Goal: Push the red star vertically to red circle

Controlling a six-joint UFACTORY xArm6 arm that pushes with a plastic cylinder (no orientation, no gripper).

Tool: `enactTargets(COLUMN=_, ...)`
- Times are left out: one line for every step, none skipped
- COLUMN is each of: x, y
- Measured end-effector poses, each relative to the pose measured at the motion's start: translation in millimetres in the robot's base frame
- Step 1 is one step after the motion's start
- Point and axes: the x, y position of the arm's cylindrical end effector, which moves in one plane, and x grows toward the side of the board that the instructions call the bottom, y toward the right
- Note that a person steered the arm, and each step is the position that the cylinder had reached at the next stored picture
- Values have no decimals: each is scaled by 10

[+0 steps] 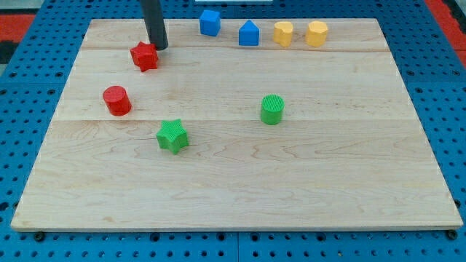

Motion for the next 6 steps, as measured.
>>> enactTargets(x=133, y=134)
enactTargets(x=257, y=233)
enactTargets(x=339, y=-112)
enactTargets(x=339, y=-98)
enactTargets(x=328, y=-68)
enactTargets(x=385, y=71)
